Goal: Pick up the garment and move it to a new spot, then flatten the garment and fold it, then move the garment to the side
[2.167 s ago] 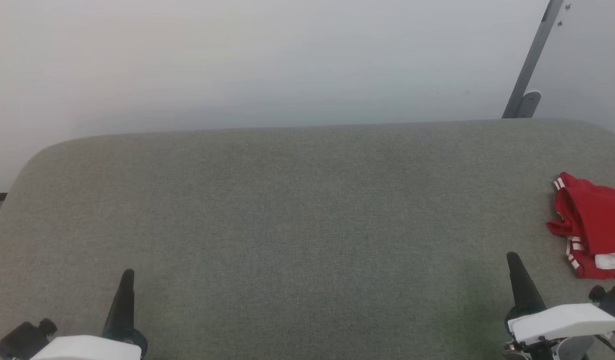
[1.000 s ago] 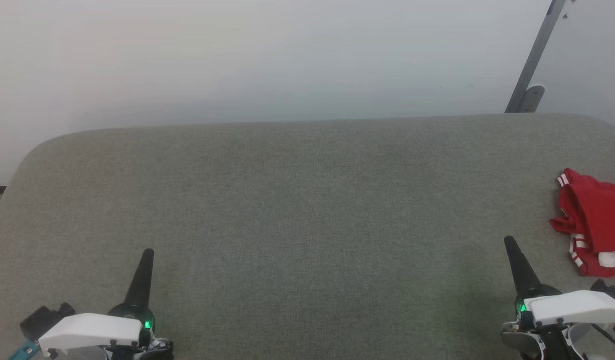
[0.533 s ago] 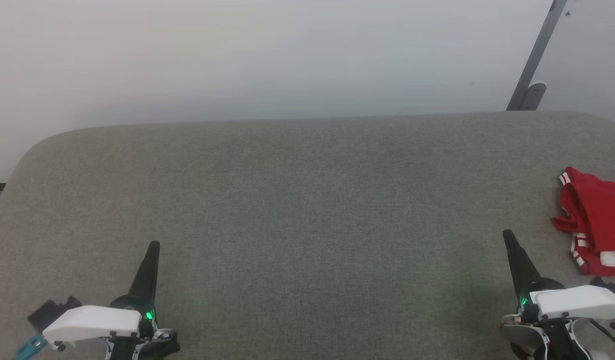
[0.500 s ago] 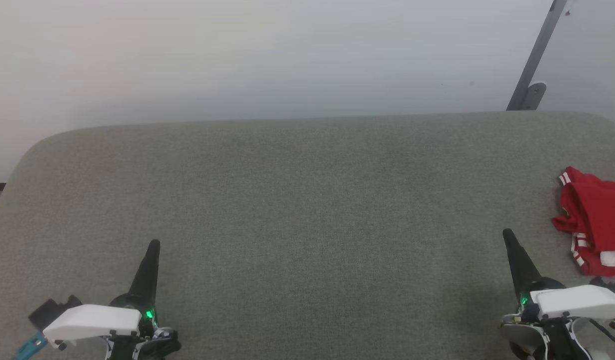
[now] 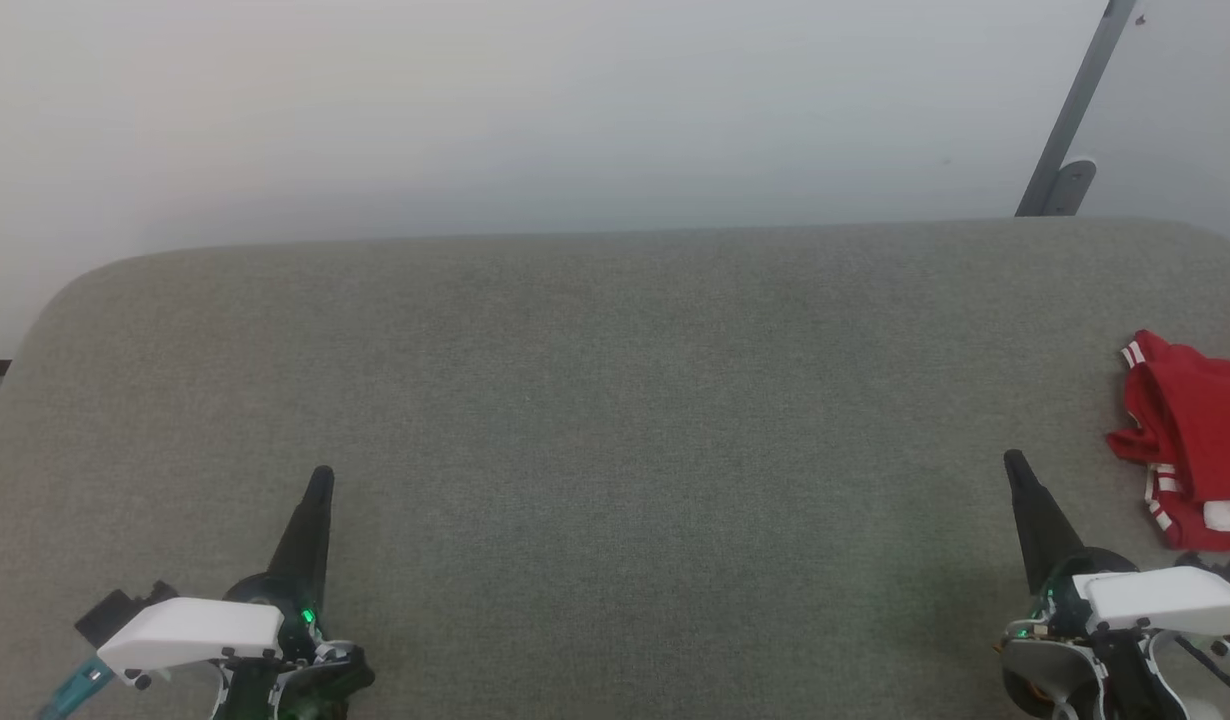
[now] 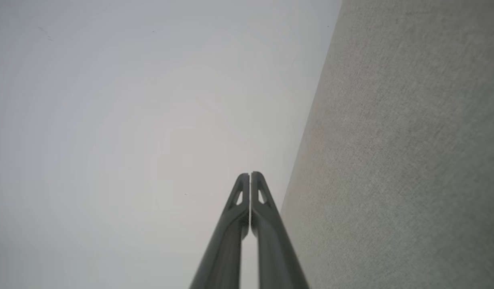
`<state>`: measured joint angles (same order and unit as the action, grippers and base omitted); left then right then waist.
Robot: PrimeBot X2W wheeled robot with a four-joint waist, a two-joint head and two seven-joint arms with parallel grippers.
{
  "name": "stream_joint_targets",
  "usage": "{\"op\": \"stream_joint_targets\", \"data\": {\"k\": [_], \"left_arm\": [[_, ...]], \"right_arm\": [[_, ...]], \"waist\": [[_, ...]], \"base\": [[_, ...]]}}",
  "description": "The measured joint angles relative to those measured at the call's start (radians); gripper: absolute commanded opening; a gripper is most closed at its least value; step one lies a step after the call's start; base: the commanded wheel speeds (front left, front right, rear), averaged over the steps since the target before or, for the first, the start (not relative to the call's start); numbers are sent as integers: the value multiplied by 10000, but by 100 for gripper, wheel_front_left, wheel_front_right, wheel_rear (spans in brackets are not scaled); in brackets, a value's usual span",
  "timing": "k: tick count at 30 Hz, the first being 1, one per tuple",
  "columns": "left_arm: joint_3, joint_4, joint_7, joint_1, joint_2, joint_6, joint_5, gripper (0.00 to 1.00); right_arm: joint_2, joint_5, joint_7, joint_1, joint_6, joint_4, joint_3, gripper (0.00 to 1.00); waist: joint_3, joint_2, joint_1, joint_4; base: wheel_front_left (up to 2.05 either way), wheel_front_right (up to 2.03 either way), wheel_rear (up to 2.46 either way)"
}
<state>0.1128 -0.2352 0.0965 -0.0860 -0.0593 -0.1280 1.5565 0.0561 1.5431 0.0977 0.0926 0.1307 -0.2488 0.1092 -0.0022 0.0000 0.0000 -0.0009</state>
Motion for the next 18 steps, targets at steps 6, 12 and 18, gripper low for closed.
{"op": "stream_joint_targets", "data": {"k": [6, 12, 18], "left_arm": [[0, -67, 96, -90, 48, 0, 311, 0], [0, -113, 176, -193, 79, 0, 546, 0], [2, -113, 176, -193, 79, 0, 546, 0]], "right_arm": [[-21, 414, 88, 107, 0, 12, 25, 0], [-42, 677, 169, 134, 0, 15, 46, 0], [-42, 677, 169, 137, 0, 17, 50, 0]], "waist": [[32, 0, 0, 5], [54, 0, 0, 9], [54, 0, -1, 9]], "base": [[0, 0, 0], [0, 0, 0], [0, 0, 0]]}}
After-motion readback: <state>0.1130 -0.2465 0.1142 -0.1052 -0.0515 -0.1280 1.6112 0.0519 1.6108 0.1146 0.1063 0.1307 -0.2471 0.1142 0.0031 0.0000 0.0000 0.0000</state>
